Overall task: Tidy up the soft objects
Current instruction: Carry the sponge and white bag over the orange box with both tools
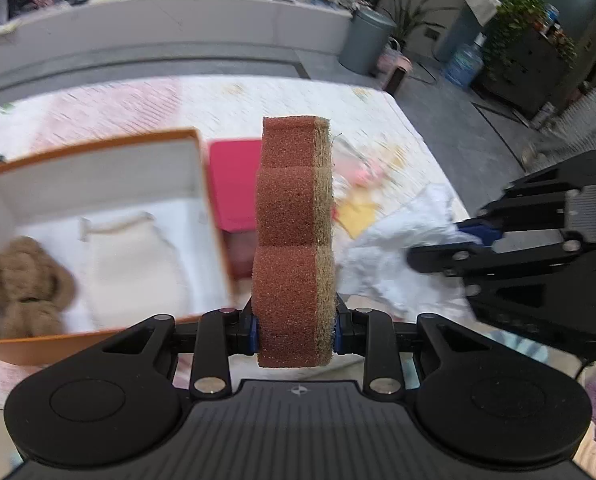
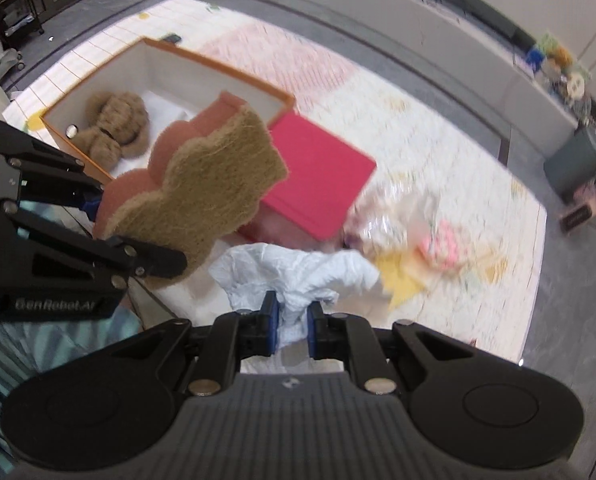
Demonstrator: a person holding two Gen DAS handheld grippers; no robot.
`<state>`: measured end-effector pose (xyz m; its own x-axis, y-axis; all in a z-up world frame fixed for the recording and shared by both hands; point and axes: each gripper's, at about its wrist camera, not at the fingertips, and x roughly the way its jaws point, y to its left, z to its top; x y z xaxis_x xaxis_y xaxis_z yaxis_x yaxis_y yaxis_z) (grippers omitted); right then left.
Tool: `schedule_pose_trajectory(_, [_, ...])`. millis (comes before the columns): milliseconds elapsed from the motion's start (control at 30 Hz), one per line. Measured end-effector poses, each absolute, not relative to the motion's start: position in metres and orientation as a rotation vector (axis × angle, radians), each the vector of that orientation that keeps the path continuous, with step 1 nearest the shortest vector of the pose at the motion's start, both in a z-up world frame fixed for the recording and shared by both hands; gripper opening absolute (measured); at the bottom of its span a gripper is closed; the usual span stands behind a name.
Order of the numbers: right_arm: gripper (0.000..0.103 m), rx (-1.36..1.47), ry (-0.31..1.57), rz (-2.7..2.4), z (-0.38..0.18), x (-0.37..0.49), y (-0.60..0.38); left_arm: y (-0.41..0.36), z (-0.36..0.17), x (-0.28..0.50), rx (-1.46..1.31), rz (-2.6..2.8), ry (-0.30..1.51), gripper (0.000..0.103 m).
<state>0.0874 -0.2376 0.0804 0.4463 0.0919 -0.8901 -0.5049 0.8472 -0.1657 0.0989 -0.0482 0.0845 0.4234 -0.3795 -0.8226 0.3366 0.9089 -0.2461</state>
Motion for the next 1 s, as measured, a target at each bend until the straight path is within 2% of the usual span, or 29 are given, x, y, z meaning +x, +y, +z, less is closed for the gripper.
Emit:
schedule_pose_trajectory(400, [0.012,-0.527,0.873,0.482,0.143,0.09,-0.154,0.036,0.1,0.115,-0.055,-0.289,1.024,0.035])
schedule_pose_trajectory(667, [0.012,-0.482,0.776,0.555,0.175,0.12,-0.104,0.074,0.105,0.138,-0.082,-0.237,1.025,0.035])
schedule_pose_trajectory(767, [0.012,-0.485,0.809,0.555,0.157,0.14,-0.089,0.084,0.087,0.153,-0.1,-0.226,1.059,0.035])
schedule_pose_trajectory(1000, [0.012,-0.447,0.951,0.548,0.069,0.195,-0.067,0.095,0.023,0.191,-0.15,-0.2,1.176,0.035])
